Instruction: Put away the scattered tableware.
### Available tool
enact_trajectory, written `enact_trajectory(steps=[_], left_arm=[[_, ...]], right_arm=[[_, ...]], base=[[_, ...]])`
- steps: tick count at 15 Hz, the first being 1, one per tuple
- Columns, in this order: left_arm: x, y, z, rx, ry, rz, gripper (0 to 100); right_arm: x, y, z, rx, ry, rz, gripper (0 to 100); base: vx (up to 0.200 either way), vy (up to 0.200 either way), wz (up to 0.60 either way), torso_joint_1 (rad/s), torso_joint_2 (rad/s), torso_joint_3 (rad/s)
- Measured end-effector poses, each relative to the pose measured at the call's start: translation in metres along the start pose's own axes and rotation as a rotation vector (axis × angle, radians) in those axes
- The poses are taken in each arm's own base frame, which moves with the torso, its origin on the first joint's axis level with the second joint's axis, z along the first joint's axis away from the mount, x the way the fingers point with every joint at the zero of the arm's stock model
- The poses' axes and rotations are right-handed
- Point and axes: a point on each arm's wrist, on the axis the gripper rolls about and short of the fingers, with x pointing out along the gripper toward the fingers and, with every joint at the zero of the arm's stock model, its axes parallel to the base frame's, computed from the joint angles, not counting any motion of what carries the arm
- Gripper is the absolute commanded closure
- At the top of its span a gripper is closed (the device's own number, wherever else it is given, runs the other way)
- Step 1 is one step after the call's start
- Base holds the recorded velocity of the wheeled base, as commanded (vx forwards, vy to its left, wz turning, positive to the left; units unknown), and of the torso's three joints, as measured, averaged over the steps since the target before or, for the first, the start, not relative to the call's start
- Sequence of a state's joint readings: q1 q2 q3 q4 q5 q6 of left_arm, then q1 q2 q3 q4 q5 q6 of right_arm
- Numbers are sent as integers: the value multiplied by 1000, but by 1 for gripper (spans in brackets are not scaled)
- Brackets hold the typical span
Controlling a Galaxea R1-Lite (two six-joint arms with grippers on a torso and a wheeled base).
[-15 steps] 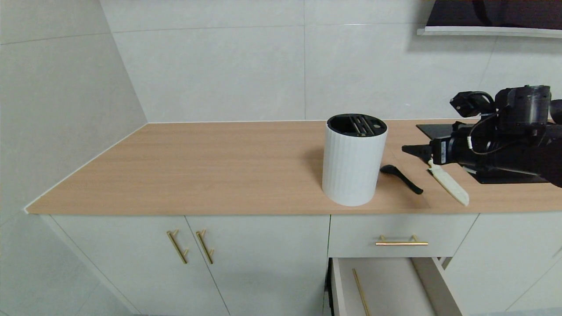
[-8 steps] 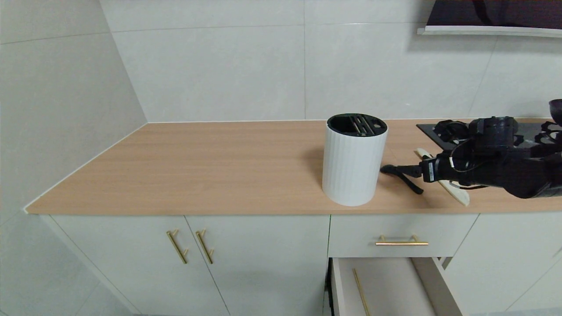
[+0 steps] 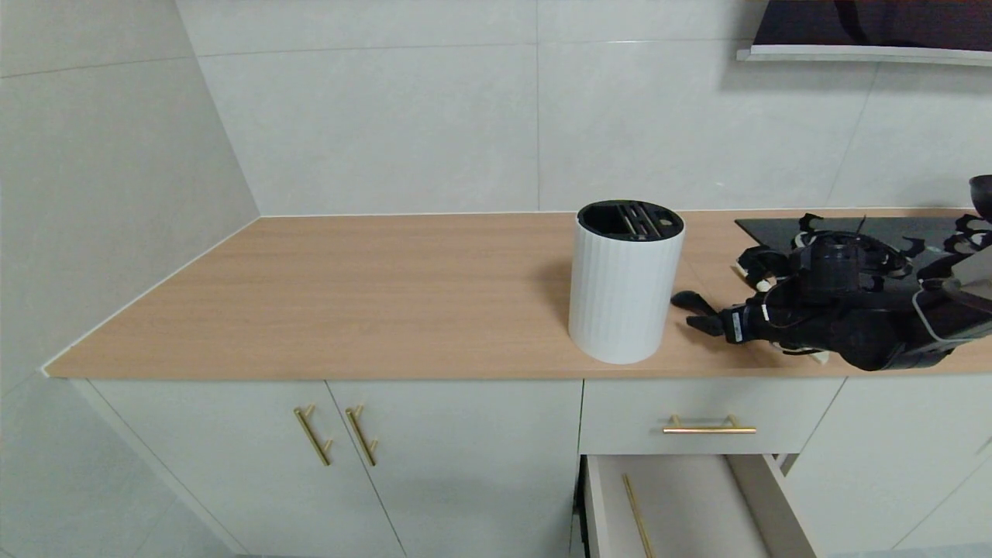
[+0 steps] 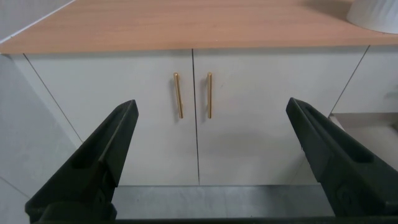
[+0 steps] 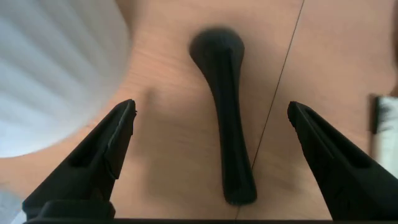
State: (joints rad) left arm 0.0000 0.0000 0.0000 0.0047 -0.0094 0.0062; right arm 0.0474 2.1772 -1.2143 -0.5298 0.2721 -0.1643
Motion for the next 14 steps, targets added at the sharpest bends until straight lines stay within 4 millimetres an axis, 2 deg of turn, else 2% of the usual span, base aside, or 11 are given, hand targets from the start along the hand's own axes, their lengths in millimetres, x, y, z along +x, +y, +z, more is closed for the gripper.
enact_trajectory(steps=[7, 8, 14], left_arm=[[0, 0, 0, 0, 0, 0, 0], [0, 0, 0, 0, 0, 0, 0], [0, 0, 0, 0, 0, 0, 0]], right_arm=[[14, -2, -11, 1, 4, -7, 0], [14, -2, -11, 1, 6, -11, 100], [16, -2, -13, 7, 18, -17, 100]], base=[[0, 0, 0, 0, 0, 0], [0, 0, 0, 0, 0, 0], [0, 0, 0, 0, 0, 0]])
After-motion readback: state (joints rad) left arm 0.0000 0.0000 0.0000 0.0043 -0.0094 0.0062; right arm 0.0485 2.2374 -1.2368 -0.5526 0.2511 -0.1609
